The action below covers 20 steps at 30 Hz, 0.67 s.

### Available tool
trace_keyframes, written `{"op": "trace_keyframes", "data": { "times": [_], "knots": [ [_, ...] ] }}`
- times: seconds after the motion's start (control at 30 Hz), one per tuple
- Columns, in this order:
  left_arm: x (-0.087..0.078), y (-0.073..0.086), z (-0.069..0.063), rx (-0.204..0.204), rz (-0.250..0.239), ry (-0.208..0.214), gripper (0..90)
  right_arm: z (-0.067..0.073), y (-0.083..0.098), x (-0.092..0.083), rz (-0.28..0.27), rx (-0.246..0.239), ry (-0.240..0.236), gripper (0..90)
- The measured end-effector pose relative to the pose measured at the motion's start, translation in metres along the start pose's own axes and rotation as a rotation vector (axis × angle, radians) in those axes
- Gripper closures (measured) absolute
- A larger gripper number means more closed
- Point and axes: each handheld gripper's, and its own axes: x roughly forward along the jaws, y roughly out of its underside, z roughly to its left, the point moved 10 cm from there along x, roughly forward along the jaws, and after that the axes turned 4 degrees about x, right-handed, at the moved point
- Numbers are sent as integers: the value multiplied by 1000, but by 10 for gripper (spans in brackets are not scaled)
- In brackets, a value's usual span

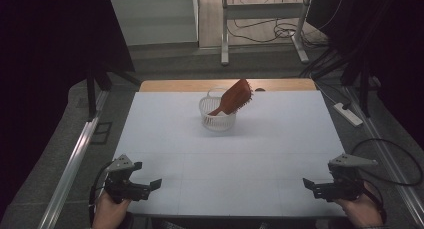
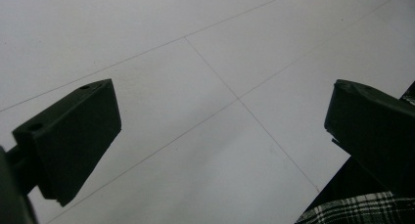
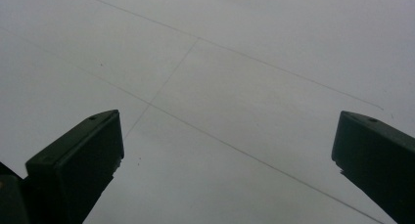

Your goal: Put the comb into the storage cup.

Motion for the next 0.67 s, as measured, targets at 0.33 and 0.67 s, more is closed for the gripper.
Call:
{"op": "trace_keyframes", "data": {
  "times": [0.33, 0.67],
  "knots": [
    [0, 0, 0, 0, 2, -1, 2, -5, 11, 1, 48, -23, 41, 0],
    [1, 0, 0, 2, 7, -1, 2, -8, 14, 3, 74, -21, 69, 0]
  ]
}}
